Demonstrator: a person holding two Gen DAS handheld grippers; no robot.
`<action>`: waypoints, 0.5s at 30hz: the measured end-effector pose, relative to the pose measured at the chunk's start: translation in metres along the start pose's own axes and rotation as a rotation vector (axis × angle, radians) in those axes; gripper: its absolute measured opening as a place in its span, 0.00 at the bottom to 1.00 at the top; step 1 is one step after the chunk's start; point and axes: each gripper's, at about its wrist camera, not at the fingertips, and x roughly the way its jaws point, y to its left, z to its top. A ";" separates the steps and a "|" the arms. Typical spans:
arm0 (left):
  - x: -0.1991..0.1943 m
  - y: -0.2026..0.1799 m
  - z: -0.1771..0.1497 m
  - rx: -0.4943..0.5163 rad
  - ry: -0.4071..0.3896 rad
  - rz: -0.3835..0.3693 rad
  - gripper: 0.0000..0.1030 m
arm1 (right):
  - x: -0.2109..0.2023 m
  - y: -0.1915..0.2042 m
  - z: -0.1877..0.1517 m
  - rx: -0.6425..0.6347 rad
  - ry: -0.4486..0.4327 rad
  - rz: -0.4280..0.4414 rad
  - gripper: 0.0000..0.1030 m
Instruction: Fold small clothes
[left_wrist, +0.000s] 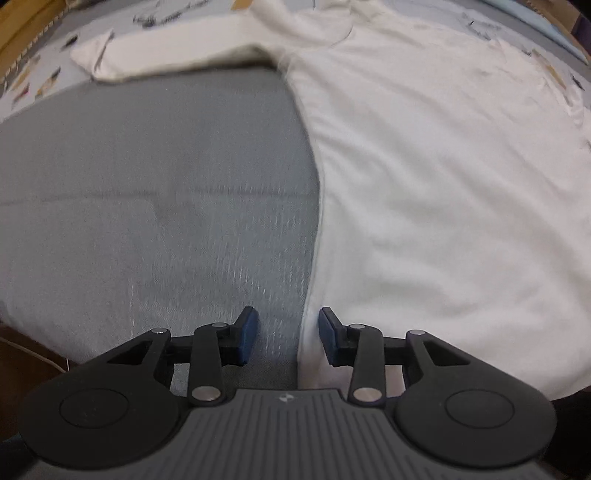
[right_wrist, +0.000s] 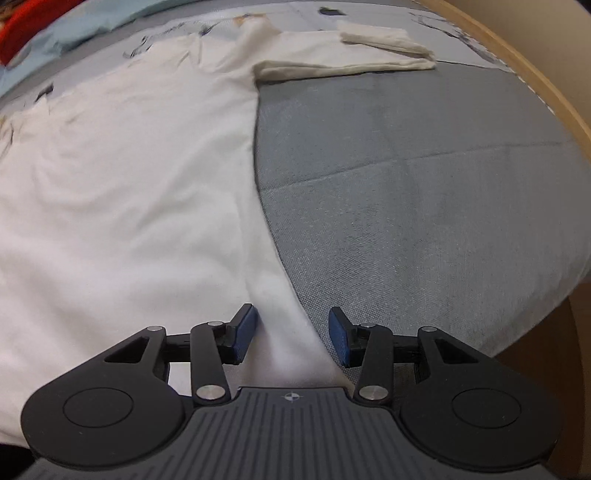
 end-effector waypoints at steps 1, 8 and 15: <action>-0.006 -0.001 0.000 -0.005 -0.029 -0.012 0.41 | -0.007 -0.001 0.001 0.013 -0.031 0.012 0.44; -0.048 -0.002 -0.001 -0.037 -0.219 -0.063 0.44 | -0.083 -0.009 0.016 0.026 -0.327 0.142 0.44; -0.080 -0.015 -0.008 0.012 -0.374 -0.092 0.79 | -0.151 -0.015 0.039 -0.106 -0.610 0.206 0.46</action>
